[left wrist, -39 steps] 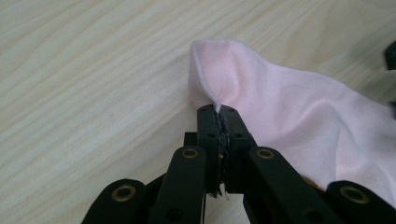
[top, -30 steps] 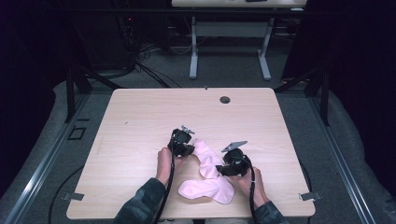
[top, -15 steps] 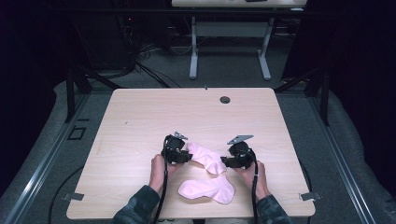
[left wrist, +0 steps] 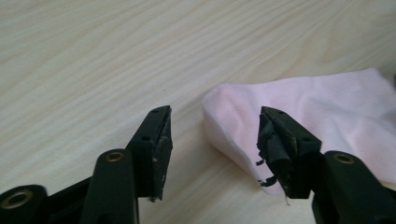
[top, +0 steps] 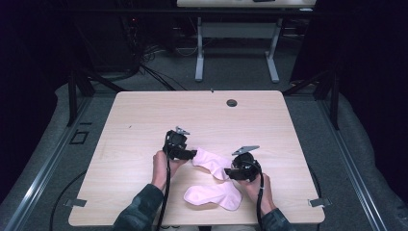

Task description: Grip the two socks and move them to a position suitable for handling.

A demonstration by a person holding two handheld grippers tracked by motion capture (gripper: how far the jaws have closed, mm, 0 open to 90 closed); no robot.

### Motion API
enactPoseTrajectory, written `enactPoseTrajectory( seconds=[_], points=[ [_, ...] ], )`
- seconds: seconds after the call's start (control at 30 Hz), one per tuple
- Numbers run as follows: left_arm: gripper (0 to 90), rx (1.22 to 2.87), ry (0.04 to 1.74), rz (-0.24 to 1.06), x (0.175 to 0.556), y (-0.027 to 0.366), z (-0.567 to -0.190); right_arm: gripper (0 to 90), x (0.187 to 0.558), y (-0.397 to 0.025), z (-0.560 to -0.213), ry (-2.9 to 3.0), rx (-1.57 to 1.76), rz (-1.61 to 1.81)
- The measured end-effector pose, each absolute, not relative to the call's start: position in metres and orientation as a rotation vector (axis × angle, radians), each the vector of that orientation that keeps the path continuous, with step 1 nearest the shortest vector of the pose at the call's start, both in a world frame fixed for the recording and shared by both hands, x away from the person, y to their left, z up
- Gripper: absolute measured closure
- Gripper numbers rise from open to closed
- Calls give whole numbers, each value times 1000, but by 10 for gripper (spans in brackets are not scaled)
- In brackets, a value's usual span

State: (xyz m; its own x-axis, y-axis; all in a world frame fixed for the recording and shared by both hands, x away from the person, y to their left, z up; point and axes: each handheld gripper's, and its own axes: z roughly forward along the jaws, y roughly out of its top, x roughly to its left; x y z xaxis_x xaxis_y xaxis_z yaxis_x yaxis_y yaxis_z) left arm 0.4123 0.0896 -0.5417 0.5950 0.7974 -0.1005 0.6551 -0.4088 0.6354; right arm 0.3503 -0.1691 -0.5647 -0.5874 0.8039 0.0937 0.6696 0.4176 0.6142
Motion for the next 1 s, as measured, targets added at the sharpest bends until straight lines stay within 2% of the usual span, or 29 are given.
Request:
enactPoseTrajectory(
  seconds=[0.27,0.33,0.5,0.7,1.0],
  points=[
    [673,2257,1112,259,420,82,-554,620,352,-165,-568,2442,1296,884],
    [742,2258,1106,253,419,82,-553,658,352,-167,-568,2449,1287,873],
    [848,2260,1099,253,418,85,-552,749,352,-170,-569,2431,1291,888],
    [882,2264,1098,256,415,88,-553,819,354,-176,-570,2438,1306,932],
    [882,2247,1096,258,411,93,-551,828,356,-180,-571,2438,1314,946]
  ],
)
